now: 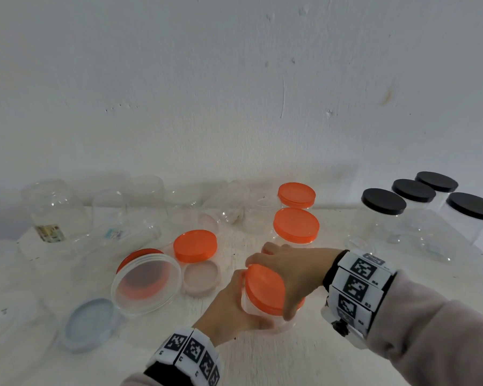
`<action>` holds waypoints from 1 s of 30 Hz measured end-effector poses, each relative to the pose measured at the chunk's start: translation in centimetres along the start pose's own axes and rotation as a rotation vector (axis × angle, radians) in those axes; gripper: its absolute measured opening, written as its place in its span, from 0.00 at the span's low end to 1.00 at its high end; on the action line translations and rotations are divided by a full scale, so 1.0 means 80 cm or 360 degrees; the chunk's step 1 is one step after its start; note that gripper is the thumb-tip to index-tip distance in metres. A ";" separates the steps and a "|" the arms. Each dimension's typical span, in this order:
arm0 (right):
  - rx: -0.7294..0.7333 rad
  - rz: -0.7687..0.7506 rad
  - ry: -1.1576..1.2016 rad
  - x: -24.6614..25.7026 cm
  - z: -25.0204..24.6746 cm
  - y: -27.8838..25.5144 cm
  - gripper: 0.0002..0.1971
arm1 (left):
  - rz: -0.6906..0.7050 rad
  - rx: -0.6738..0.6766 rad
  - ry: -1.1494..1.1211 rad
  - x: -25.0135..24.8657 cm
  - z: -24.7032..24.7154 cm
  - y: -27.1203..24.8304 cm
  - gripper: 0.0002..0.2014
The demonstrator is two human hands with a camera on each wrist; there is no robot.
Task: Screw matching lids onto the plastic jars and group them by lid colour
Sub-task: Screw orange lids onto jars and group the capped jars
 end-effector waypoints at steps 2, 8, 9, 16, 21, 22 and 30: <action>0.0010 -0.0006 -0.0018 0.000 0.000 0.000 0.55 | 0.0002 -0.0002 0.0007 0.000 0.000 0.000 0.48; -0.0047 0.0146 0.0034 -0.006 0.004 0.004 0.57 | 0.0000 0.0021 -0.0043 0.002 0.002 -0.001 0.49; -0.0063 0.0182 0.0056 -0.007 0.005 0.004 0.57 | 0.0000 0.0021 -0.0050 0.003 0.002 -0.001 0.48; 0.0063 0.0235 0.0002 -0.007 0.004 -0.002 0.59 | -0.0037 0.0019 0.0019 -0.002 0.002 -0.002 0.49; 0.0052 0.0136 -0.0097 0.002 0.000 -0.002 0.55 | -0.0054 0.0011 0.0038 -0.007 0.001 -0.003 0.48; 0.0049 0.0104 -0.0115 0.003 -0.001 -0.002 0.54 | -0.0051 0.0006 0.0048 -0.008 0.001 -0.004 0.48; 0.0020 0.0089 -0.0044 0.000 0.000 -0.002 0.55 | -0.0018 0.0004 0.0037 -0.007 0.000 -0.003 0.48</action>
Point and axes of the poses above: each hand's wrist, its own y-axis towards the middle knuckle, its own z-axis out of the palm, x = y × z, the point moved 6 cm from there along y, towards the middle knuckle, and after that the axes turned 7 degrees about y, right-handed, at the moved point
